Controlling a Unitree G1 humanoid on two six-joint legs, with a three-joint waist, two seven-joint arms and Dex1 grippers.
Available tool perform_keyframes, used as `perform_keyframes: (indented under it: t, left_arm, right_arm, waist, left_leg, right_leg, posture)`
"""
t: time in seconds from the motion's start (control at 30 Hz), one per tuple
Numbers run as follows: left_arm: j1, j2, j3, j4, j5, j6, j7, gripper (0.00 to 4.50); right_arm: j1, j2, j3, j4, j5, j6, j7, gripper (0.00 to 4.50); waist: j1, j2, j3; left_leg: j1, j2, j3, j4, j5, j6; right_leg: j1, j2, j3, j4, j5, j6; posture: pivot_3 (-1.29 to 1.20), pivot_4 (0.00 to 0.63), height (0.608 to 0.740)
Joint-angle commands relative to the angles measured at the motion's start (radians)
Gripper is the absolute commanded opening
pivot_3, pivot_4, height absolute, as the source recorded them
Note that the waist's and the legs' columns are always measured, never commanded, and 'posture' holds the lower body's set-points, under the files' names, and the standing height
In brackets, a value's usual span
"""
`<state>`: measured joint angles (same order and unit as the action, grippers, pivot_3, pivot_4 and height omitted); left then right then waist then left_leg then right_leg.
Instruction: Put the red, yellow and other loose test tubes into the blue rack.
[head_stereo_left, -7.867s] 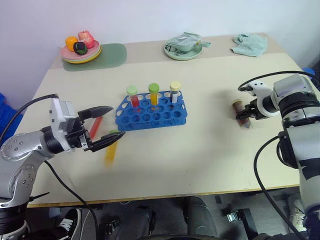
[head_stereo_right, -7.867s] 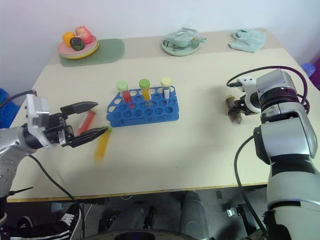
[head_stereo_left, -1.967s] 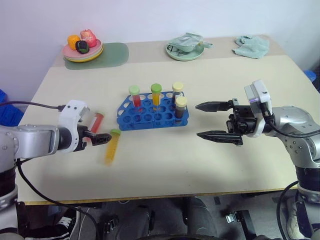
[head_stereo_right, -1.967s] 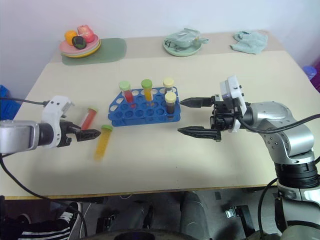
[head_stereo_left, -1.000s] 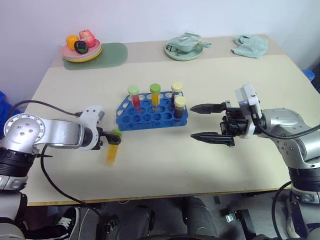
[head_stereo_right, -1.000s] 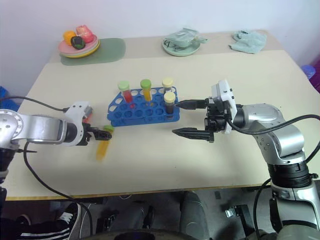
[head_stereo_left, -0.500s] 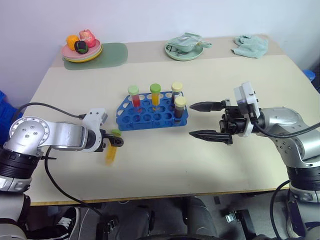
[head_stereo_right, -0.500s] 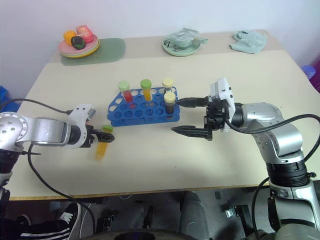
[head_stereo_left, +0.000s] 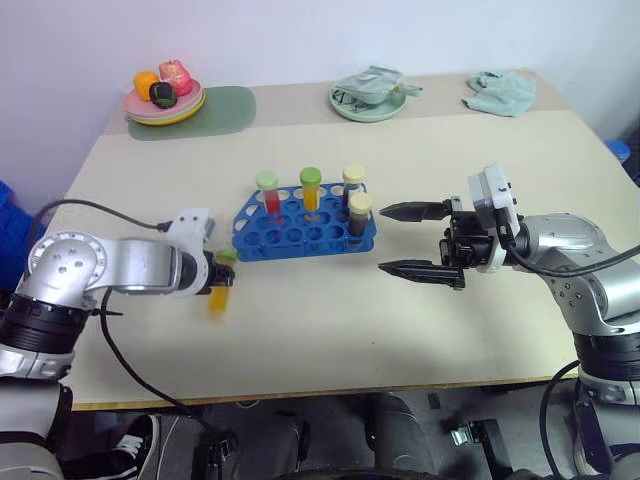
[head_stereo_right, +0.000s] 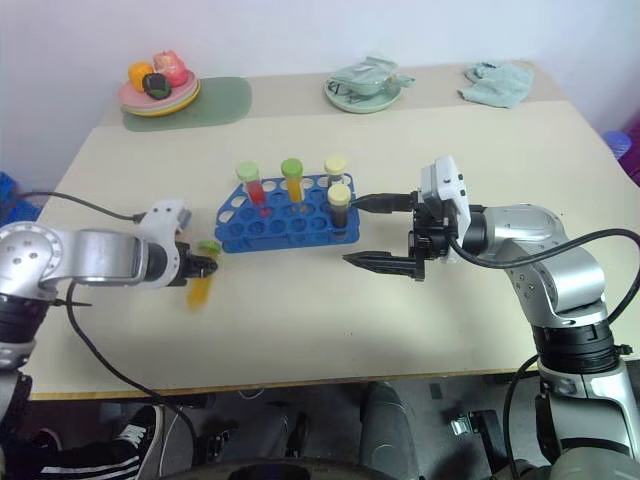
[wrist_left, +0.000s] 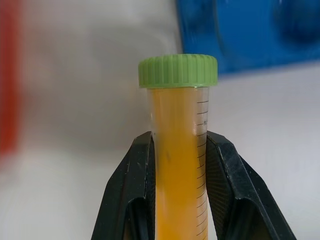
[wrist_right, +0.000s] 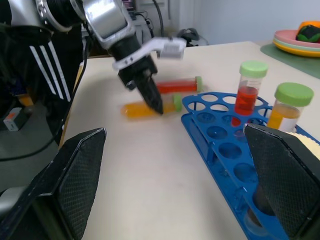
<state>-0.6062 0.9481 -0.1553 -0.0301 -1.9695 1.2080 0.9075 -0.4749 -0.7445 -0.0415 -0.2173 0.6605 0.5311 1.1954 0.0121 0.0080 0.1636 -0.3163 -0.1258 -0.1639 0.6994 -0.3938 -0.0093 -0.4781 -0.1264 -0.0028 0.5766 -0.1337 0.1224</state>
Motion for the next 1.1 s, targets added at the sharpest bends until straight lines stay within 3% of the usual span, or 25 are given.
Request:
perform_keyframes:
  t: [0.03,0.07,0.23,0.37,0.5,0.6,0.87,1.1]
  left_arm:
    - [0.022,0.057,0.077,-0.127,0.026,-0.058,-0.003,0.76]
    - [0.039,0.066,0.091,-0.156,0.027,-0.08,0.006,0.76]
    - [0.2,0.044,0.252,-0.363,0.315,-0.225,-0.135,0.76]
    - [0.308,-0.004,0.318,-0.474,0.62,-0.392,-0.418,0.76]
    - [0.346,-0.021,0.265,-0.486,0.969,-0.633,-0.785,0.76]
    - [0.355,-0.097,0.236,-0.441,1.108,-0.829,-1.053,0.76]
    - [0.244,-0.31,0.137,-0.201,1.377,-1.131,-1.43,0.76]
    - [0.176,-0.481,0.087,-0.057,1.49,-1.226,-1.539,0.76]
  right_arm:
    - [-0.005,0.0,-0.015,-0.009,-0.002,-0.022,0.002,4.5]
    - [-0.005,0.0,-0.017,-0.007,-0.004,-0.025,0.003,4.5]
    - [-0.009,0.001,-0.027,0.013,-0.016,-0.039,-0.003,4.5]
    - [-0.013,0.001,-0.037,0.031,-0.026,-0.054,-0.007,4.5]
    - [-0.014,0.004,-0.044,0.045,-0.033,-0.067,-0.025,4.5]
    - [-0.018,0.015,-0.048,0.04,-0.029,-0.068,-0.047,4.5]
    - [-0.004,0.001,-0.074,0.027,-0.037,-0.068,-0.082,4.5]
    - [0.085,-0.075,-0.157,-0.023,0.001,-0.033,-0.061,4.5]
  waist:
    - [-0.002,0.0,0.0]
    - [-0.001,0.0,0.0]
    - [0.001,0.0,0.0]
    - [0.005,0.0,0.0]
    - [0.005,-0.001,0.0]
    - [0.002,0.0,0.0]
    - [0.003,0.0,0.0]
    - [0.0,-0.001,-0.001]
  left_leg:
    - [0.0,0.0,0.0,0.0,0.0,0.0]
    - [-0.001,0.0,0.0,0.0,0.0,0.0]
    - [0.0,0.0,0.001,0.0,0.0,0.0]
    - [0.0,0.001,0.003,0.0,0.0,0.0]
    - [-0.001,0.001,0.007,0.0,0.0,0.0]
    - [-0.001,0.003,0.008,-0.001,0.0,0.0]
    - [-0.002,0.004,0.01,0.0,0.0,0.001]
    - [-0.003,0.004,0.01,0.0,-0.001,0.002]
  right_leg:
    - [0.0,0.0,0.0,0.0,0.0,0.0]
    - [-0.001,0.0,0.0,0.0,0.0,0.0]
    - [0.0,0.0,0.001,0.0,0.0,0.0]
    - [0.0,0.001,0.001,-0.001,0.0,0.0]
    - [0.001,0.001,0.0,-0.006,0.001,-0.002]
    - [0.001,0.002,0.0,-0.01,0.002,-0.003]
    - [0.002,0.004,0.0,-0.015,0.006,-0.003]
    - [0.003,0.004,0.0,-0.016,0.007,-0.002]
  posture:
    - [0.0,0.15,0.74]
    - [0.0,0.15,0.74]
    - [0.0,0.15,0.74]
    - [0.0,0.15,0.74]
    - [0.0,0.15,0.74]
    - [0.0,0.15,0.74]
    - [0.0,0.15,0.74]
    - [0.0,0.15,0.74]
